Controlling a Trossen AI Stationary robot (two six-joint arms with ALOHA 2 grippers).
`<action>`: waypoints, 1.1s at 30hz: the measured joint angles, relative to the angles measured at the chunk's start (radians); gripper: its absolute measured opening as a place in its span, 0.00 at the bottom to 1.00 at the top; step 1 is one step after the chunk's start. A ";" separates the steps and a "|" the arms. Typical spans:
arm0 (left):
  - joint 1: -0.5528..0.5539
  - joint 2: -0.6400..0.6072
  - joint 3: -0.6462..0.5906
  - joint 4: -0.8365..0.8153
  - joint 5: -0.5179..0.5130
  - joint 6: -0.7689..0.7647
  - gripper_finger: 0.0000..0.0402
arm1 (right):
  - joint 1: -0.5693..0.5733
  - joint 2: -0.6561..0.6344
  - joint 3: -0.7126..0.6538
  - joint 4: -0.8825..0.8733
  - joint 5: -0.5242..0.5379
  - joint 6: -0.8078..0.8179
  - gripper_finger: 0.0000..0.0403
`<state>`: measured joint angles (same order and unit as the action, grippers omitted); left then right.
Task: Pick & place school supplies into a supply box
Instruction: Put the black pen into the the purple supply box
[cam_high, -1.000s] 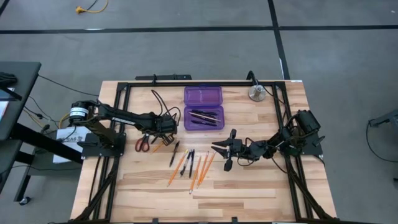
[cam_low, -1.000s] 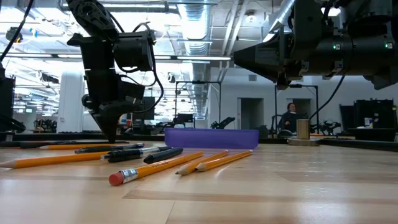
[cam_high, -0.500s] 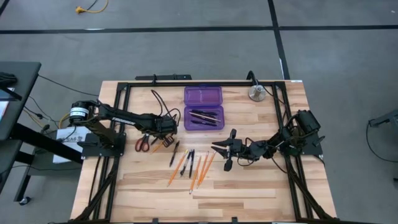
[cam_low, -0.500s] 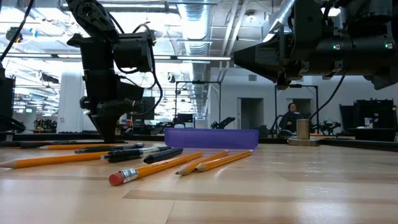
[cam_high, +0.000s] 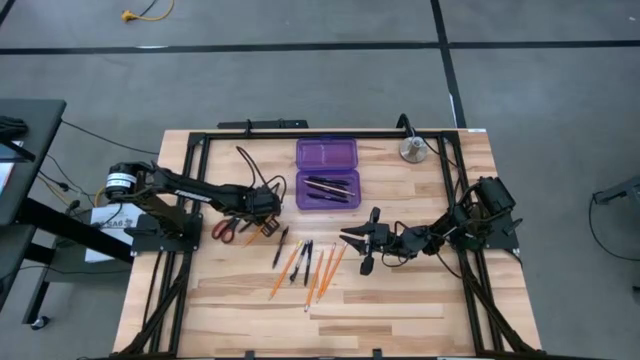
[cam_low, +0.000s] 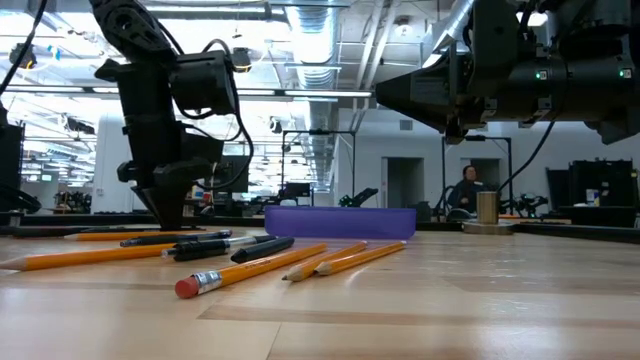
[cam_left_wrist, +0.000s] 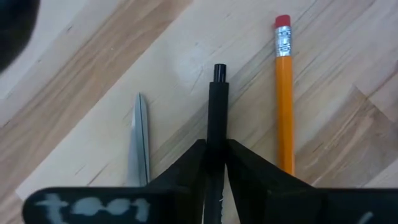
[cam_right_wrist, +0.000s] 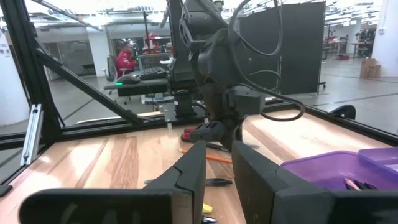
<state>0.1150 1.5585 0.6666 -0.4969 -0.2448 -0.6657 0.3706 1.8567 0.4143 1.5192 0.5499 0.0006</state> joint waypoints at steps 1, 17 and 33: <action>0.000 0.001 0.005 -0.001 0.000 0.002 0.12 | 0.000 0.000 0.000 0.000 0.000 0.000 0.18; -0.026 0.013 0.036 -0.010 -0.070 0.027 0.06 | 0.000 0.000 0.000 0.000 0.000 0.000 0.18; -0.053 0.016 0.156 -0.004 -0.148 0.093 0.05 | 0.000 0.000 0.000 0.000 0.000 0.000 0.18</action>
<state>0.0623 1.5742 0.8221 -0.5009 -0.3928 -0.5726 0.3706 1.8568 0.4141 1.5188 0.5495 0.0006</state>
